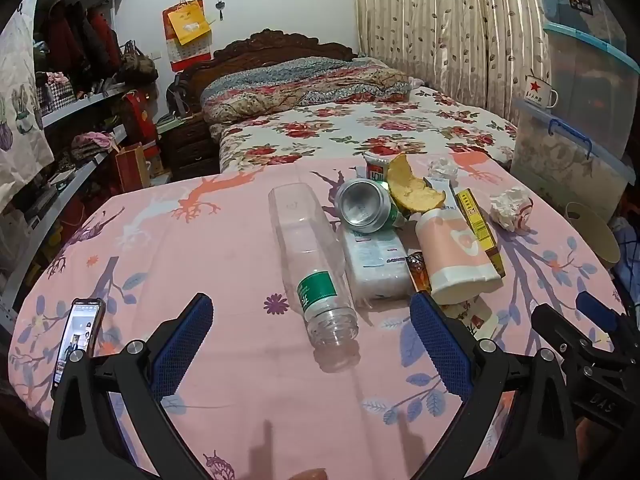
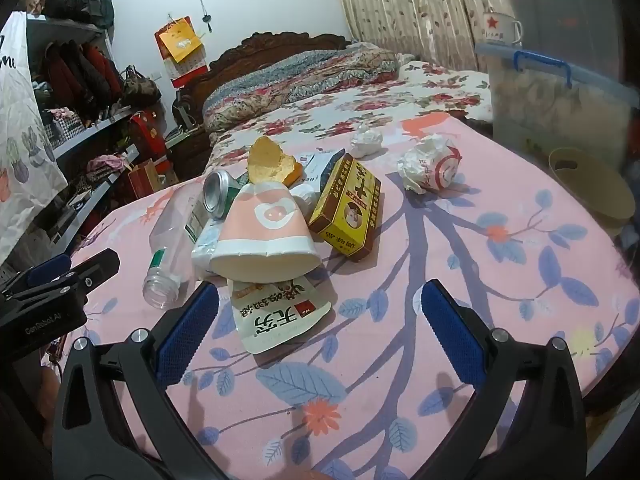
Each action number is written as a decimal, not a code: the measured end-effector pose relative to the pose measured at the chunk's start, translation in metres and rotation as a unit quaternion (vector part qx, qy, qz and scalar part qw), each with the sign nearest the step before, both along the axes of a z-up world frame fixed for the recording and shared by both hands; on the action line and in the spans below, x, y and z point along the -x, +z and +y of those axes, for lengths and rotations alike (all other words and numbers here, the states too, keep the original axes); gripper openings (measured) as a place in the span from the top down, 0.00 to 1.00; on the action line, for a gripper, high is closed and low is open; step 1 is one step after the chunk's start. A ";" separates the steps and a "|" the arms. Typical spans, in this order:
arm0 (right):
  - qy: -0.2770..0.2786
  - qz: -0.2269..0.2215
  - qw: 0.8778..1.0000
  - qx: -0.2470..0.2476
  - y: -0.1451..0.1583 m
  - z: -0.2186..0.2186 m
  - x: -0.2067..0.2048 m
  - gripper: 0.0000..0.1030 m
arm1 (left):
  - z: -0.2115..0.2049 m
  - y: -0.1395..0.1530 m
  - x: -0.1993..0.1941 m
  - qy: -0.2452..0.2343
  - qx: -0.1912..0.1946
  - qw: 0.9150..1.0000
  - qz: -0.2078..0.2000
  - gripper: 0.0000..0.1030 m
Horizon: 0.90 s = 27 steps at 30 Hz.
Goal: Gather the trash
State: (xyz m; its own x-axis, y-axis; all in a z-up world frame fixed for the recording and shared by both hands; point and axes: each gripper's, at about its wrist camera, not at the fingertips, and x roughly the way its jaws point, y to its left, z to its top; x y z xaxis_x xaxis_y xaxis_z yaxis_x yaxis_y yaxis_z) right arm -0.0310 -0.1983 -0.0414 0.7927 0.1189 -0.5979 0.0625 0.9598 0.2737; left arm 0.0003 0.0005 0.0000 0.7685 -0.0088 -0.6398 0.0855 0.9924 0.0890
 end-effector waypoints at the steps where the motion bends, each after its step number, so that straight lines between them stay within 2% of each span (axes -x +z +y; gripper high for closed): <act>1: 0.000 0.002 1.000 0.001 0.000 0.000 0.000 0.03 | 0.000 0.000 0.000 0.000 -0.001 1.000 0.000 0.08; 8: -0.004 -0.004 1.000 -0.001 0.001 -0.002 0.001 0.03 | -0.001 0.001 -0.001 -0.014 0.010 1.000 0.002 0.09; 11: -0.005 -0.004 1.000 -0.002 -0.002 -0.004 0.002 0.03 | 0.002 -0.003 -0.002 -0.016 0.031 0.999 0.001 0.09; 14: -0.006 -0.001 1.000 -0.003 -0.003 -0.006 0.001 0.03 | 0.003 -0.003 0.005 -0.013 0.043 0.999 -0.020 0.09; 19: -0.007 -0.028 1.000 -0.011 0.006 -0.006 0.012 0.03 | 0.011 -0.006 0.021 -0.010 0.084 0.995 -0.056 0.09; 23: 0.002 -0.039 0.999 -0.014 0.006 -0.005 0.025 0.03 | 0.007 -0.008 0.036 -0.009 0.066 0.996 -0.067 0.09; 27: 0.009 -0.065 0.998 -0.025 0.012 -0.005 0.035 0.03 | 0.008 -0.007 0.049 -0.029 0.085 0.993 -0.082 0.08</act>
State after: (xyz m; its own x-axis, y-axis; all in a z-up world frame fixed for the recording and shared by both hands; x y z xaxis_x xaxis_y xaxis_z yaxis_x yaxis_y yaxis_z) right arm -0.0655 -0.2031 -0.0299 0.8605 0.1616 -0.4832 0.0056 0.9453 0.3262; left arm -0.0491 0.0087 -0.0074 0.8576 -0.1535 -0.4910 0.1415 0.9880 -0.0617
